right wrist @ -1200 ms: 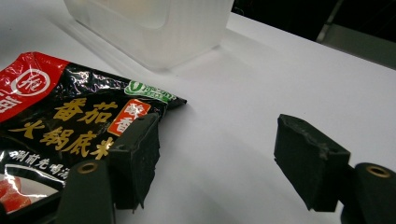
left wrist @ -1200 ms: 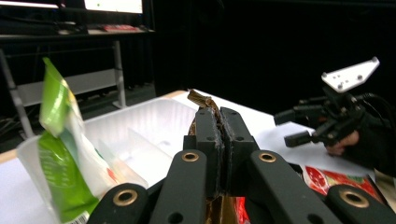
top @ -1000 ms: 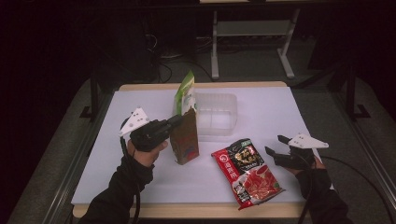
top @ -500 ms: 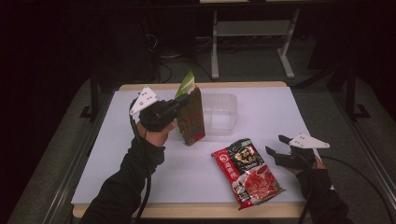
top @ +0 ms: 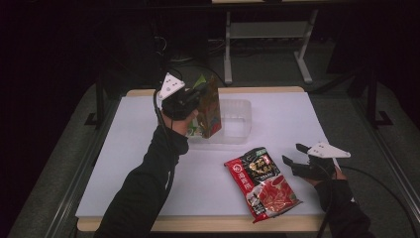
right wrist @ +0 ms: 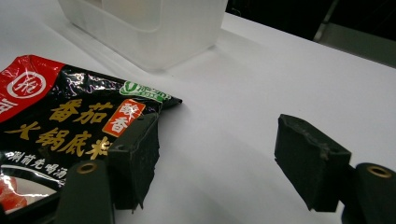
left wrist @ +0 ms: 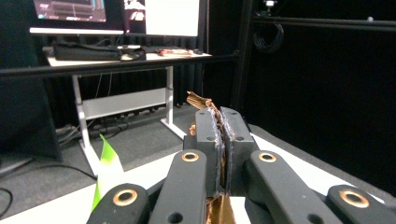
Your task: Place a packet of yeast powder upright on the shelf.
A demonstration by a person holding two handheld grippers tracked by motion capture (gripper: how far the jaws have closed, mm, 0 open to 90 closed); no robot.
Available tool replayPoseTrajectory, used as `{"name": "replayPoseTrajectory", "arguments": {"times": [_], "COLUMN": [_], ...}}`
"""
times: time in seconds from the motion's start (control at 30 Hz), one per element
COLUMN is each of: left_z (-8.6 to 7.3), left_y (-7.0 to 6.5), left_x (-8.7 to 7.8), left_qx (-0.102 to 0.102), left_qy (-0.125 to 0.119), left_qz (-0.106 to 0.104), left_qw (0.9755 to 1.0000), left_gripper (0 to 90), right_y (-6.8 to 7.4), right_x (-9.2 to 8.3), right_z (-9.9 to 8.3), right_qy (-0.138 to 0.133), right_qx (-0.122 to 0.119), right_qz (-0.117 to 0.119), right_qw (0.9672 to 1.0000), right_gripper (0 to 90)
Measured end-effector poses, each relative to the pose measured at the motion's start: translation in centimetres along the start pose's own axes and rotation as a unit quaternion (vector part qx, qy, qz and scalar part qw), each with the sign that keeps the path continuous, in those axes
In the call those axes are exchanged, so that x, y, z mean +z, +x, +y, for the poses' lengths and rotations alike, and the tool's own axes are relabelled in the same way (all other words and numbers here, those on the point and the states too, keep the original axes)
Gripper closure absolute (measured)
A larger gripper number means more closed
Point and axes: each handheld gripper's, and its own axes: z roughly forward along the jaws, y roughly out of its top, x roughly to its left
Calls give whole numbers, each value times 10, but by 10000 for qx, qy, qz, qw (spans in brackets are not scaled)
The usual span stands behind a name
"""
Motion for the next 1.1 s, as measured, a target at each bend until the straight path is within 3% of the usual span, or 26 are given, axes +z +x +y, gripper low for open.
{"name": "replayPoseTrajectory", "arguments": {"times": [0.3, 0.4, 0.6, 0.67, 0.8, 0.9, 1.03, 1.1], "left_z": [-4, -5, -9, -12, -19, -28, -41, -46], "left_y": [-2, -5, -5, -3, -4, -4, -4, -5], "left_x": [28, 37, 53, 58, 67, 73, 78, 76], "left_qx": [20, 199, 330, 228, 235, 210, 173, 287], "left_qy": [47, 124, 229, 239, 244, 286, 418, 455], "left_qz": [164, 293, 559, 571, 694, 723, 571, 595], "left_qw": [9999, 9993, 9976, 9978, 9970, 9967, 9973, 9968], "left_gripper": [873, 873, 873, 872, 871, 870, 867, 866], "right_y": [0, -1, -1, -2, -1, -1, -2, -2], "right_x": [0, 0, -1, -1, -1, -1, -1, -1], "right_z": [0, -1, -1, -2, -1, -2, -3, -3], "right_qy": [-9, -2, -3, -7, -30, -19, -14, -15], "right_qx": [0, 21, 27, 43, 35, 25, 32, 39], "right_qz": [6, 4, -2, -3, 2, 13, 3, -7], "right_qw": [10000, 10000, 10000, 10000, 10000, 10000, 10000, 10000], "right_gripper": [300, 300, 300, 299, 300, 300, 300, 300]}}
